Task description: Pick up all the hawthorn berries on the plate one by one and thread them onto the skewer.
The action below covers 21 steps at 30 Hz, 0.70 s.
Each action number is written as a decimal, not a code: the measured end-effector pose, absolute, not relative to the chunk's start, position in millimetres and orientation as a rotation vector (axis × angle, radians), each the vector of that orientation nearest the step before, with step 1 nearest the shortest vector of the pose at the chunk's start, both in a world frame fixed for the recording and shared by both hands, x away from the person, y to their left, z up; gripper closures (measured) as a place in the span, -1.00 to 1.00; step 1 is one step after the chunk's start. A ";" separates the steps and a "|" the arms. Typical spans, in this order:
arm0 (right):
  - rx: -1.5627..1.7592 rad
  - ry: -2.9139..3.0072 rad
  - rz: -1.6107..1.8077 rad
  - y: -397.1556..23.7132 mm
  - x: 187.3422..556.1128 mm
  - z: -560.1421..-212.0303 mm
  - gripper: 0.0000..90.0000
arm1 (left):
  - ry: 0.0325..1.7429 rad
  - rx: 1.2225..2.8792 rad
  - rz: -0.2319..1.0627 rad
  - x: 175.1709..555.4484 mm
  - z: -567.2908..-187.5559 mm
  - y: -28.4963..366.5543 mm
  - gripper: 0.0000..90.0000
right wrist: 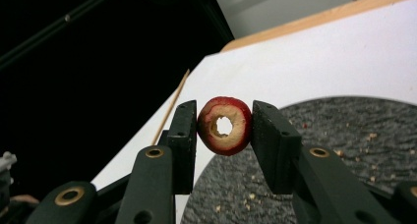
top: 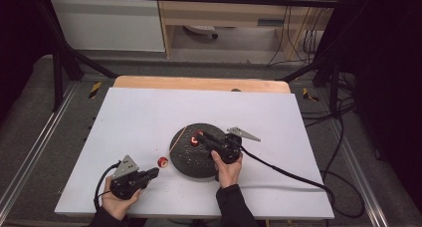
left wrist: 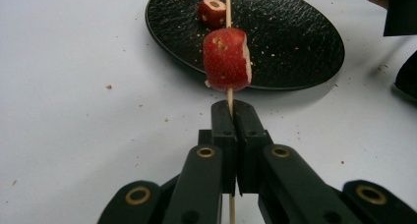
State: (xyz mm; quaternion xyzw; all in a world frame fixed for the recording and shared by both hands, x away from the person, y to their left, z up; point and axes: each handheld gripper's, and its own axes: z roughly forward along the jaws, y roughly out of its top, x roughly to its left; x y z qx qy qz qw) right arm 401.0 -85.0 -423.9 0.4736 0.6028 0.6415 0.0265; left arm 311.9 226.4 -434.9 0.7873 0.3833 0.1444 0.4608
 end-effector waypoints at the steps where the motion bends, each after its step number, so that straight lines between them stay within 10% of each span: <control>1: 1.461 1.845 1.991 -85.2 401.1 -423.5 0.42 | 0.948 1.933 0.352 311.7 -435.0 225.2 0.96; 21: 1.441 1.637 2.124 -89.3 410.0 -413.5 0.42 | 0.948 1.916 0.321 309.2 -436.5 201.8 0.96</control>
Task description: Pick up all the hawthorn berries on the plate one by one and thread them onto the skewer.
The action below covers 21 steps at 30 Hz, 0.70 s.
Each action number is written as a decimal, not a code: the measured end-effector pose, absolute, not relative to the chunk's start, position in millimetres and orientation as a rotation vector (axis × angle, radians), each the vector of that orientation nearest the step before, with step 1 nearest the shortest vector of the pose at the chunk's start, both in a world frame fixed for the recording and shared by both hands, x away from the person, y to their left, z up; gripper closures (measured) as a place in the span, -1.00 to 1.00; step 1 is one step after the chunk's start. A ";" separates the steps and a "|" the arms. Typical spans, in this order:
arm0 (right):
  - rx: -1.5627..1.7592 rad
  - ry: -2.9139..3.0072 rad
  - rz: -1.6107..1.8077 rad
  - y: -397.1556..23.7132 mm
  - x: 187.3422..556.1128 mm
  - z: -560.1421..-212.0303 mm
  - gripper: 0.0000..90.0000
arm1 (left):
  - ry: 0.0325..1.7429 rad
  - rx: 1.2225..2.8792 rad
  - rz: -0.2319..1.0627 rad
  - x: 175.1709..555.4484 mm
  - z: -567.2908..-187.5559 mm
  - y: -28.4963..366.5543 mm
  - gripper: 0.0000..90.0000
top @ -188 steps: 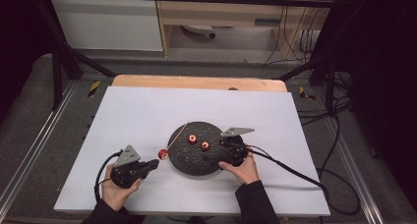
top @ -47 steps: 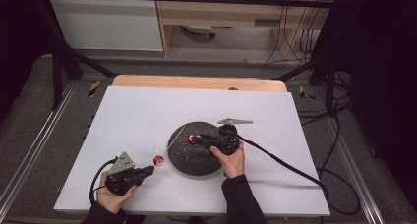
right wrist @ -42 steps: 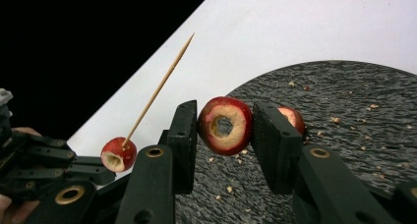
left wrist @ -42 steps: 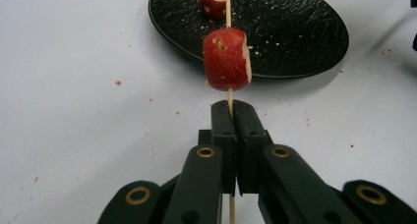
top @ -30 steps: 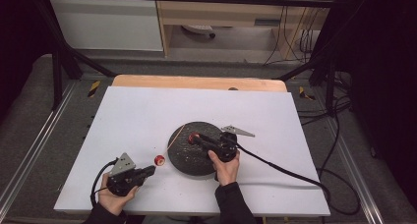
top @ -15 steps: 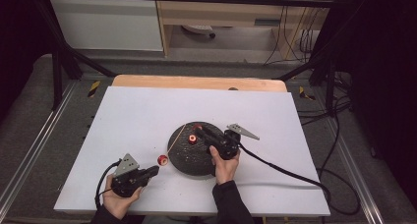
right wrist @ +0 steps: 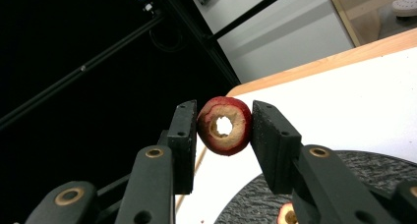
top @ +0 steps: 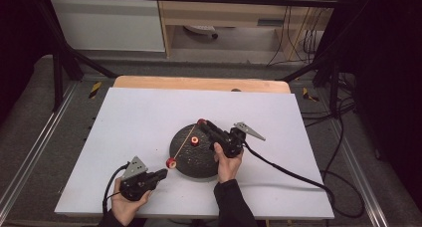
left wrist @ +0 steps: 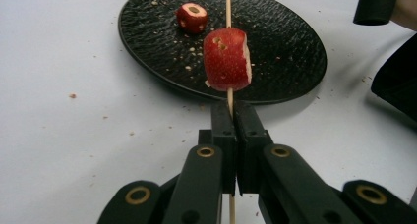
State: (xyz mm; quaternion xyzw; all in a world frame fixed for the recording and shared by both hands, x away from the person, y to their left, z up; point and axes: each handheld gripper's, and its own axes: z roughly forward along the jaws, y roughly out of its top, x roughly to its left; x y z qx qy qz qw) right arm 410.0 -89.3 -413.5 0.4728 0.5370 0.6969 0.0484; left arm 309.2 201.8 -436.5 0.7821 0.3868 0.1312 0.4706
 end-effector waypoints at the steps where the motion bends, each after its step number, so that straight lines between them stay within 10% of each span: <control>1: 1.448 1.630 2.128 -89.2 410.3 -413.5 0.42 | 0.945 1.917 0.318 308.8 -436.9 200.4 0.96; 21: 1.459 1.562 2.178 -85.8 409.9 -418.4 0.42 | 0.939 1.897 0.302 305.2 -437.9 190.4 0.96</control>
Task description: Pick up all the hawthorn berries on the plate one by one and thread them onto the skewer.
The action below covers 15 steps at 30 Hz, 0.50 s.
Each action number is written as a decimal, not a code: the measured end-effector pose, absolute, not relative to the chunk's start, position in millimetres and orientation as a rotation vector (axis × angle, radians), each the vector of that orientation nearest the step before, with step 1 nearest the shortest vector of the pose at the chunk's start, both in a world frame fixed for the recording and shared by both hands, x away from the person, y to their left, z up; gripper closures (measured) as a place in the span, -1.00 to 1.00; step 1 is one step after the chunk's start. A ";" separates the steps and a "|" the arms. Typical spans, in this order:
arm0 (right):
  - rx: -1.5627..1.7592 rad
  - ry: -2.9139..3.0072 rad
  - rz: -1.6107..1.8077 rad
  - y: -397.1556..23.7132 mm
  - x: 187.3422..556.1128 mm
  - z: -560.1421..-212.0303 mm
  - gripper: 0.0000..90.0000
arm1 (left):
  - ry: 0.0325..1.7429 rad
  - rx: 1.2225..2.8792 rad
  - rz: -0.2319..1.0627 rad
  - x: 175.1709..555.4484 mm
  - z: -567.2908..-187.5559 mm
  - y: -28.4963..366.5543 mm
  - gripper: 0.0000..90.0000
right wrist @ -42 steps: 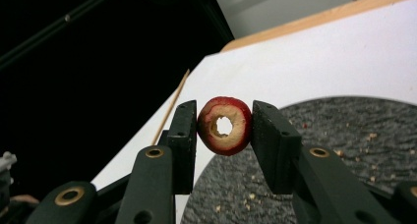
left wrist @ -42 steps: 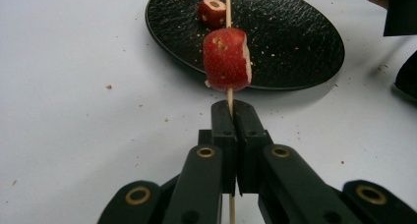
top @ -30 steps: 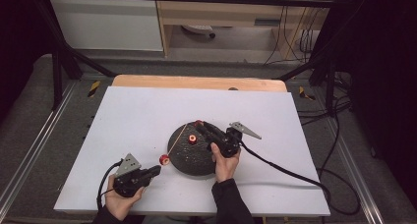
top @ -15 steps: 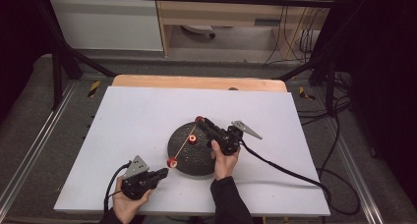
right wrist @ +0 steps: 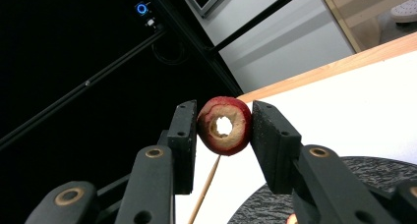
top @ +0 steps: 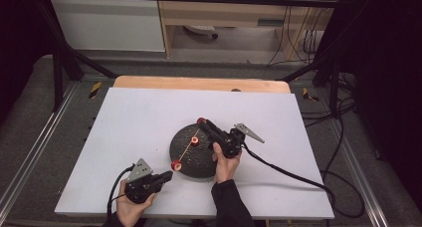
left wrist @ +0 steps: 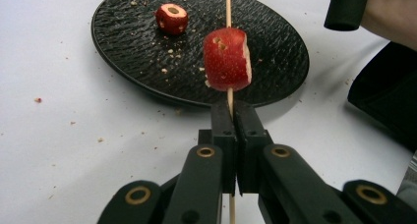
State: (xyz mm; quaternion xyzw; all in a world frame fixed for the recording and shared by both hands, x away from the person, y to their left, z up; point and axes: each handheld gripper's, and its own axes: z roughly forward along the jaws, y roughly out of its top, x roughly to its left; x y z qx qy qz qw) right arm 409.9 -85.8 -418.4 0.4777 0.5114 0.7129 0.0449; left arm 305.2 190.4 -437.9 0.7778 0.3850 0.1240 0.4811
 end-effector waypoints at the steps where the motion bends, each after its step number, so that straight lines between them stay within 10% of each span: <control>1: 1.455 1.562 2.176 -85.8 409.8 -418.8 0.42 | 0.942 1.890 0.300 305.3 -437.8 189.8 0.96; 15: 1.490 1.530 2.234 -82.5 407.0 -422.6 0.43 | 0.992 1.823 0.314 306.9 -434.8 173.4 0.96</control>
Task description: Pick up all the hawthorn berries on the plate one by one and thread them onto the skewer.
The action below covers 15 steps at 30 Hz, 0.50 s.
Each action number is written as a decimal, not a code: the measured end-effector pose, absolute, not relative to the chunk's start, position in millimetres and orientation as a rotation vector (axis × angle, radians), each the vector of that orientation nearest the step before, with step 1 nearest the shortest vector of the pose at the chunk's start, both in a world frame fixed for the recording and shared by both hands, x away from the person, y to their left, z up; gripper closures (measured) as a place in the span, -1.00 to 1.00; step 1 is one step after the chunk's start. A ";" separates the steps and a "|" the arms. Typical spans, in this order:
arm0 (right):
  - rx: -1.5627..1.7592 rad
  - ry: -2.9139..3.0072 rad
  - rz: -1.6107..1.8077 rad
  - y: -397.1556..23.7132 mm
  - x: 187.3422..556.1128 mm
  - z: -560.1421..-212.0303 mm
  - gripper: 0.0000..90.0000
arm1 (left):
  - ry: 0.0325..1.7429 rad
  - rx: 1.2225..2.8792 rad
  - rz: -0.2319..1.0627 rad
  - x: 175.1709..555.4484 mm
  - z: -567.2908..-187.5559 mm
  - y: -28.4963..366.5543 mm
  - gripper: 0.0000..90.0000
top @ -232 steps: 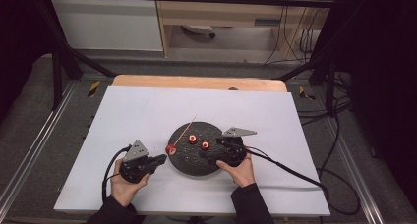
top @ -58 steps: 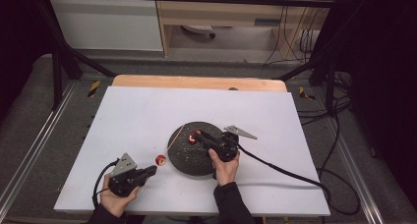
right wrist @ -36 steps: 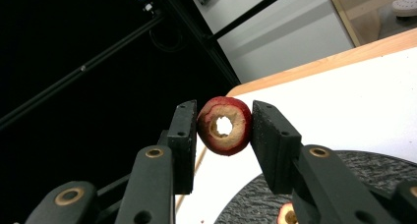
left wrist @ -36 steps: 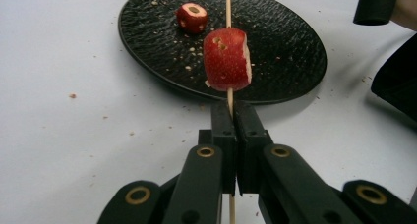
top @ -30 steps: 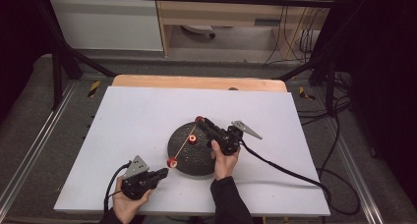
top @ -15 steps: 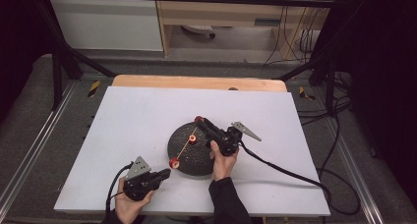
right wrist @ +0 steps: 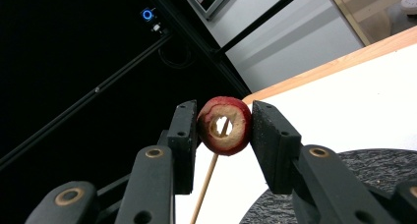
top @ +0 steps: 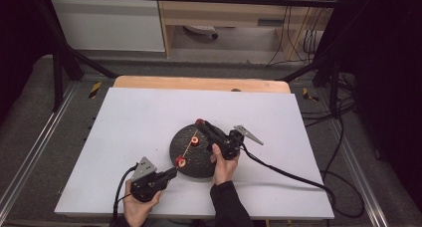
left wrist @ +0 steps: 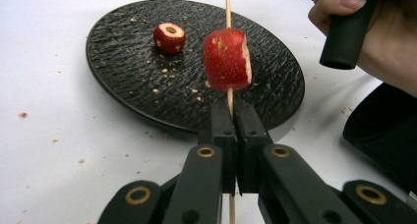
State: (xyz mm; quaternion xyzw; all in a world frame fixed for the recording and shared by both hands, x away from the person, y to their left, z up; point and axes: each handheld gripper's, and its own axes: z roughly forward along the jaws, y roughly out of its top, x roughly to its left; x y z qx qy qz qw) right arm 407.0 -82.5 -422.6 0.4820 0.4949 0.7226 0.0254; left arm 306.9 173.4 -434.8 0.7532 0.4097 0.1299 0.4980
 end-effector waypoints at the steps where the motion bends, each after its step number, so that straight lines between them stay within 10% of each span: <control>1: 1.489 1.526 2.230 -82.8 406.7 -422.6 0.43 | 0.996 1.824 0.316 307.6 -435.3 171.8 0.96; 15: 1.508 1.442 2.248 -84.3 406.4 -417.9 0.43 | 1.023 1.769 0.351 302.0 -434.0 161.4 0.96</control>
